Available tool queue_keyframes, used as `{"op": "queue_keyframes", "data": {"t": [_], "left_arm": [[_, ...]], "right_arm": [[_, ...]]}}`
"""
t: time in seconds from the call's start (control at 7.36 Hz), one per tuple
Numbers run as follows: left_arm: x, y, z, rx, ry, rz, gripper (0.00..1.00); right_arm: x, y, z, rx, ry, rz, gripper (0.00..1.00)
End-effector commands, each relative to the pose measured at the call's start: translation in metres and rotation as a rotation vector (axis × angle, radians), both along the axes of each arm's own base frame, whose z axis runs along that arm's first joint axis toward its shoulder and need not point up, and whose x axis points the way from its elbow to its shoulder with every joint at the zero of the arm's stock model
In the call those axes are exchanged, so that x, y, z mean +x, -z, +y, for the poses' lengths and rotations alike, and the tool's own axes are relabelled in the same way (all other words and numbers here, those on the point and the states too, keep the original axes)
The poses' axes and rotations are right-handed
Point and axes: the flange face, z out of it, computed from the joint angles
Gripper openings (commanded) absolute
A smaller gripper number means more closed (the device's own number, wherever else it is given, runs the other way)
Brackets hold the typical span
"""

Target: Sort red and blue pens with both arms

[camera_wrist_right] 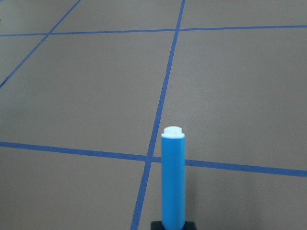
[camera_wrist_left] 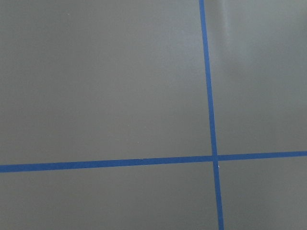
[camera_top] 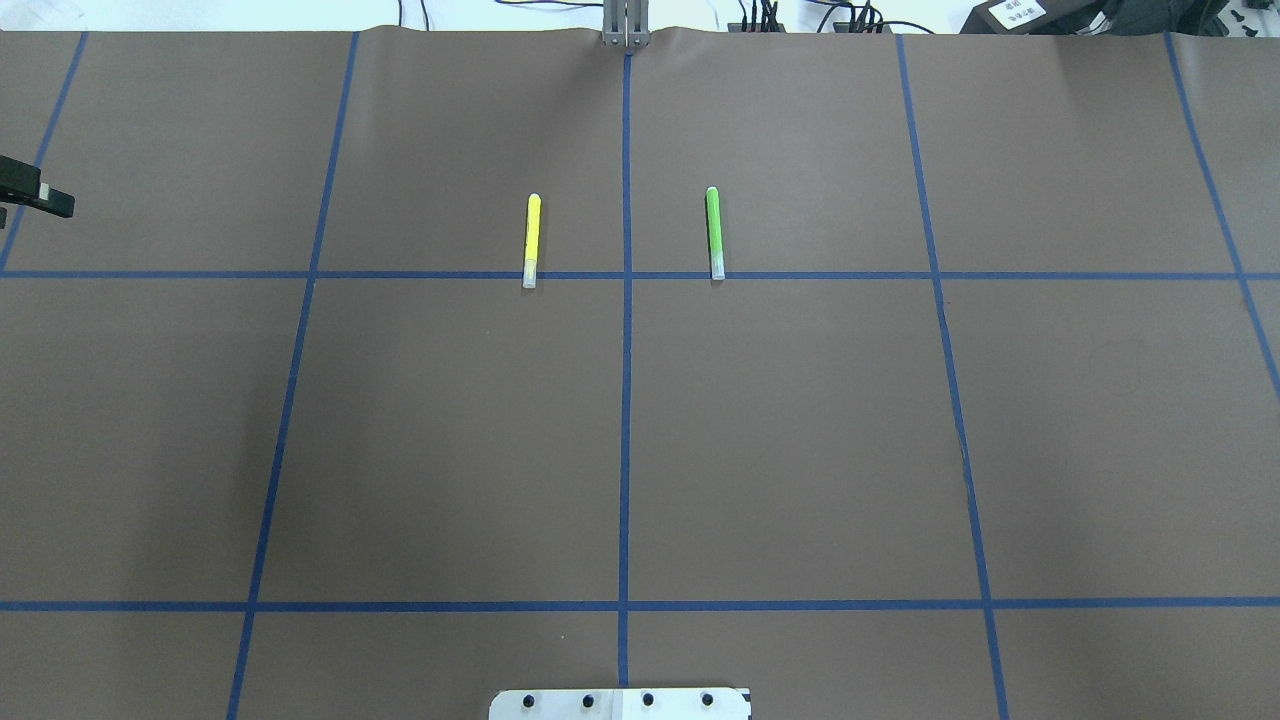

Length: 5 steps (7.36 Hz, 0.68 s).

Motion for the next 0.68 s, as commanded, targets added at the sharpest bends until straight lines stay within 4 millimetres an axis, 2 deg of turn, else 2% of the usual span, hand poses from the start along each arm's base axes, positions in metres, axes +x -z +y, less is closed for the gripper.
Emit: {"op": "queue_keyframes", "data": {"t": [0.0, 0.41, 0.54], "left_arm": [[-0.001, 0.000, 0.003, -0.006, 0.005, 0.001, 0.99], [-0.001, 0.004, 0.002, -0.011, 0.021, -0.002, 0.99], [-0.001, 0.004, 0.004, -0.009, 0.026, -0.007, 0.99]], "right_arm": [[0.003, -0.001, 0.003, -0.016, -0.034, 0.030, 0.00], [0.002, -0.004, 0.033, -0.050, -0.062, 0.107, 0.00], [0.002, -0.004, 0.033, -0.054, -0.064, 0.110, 0.00]]}}
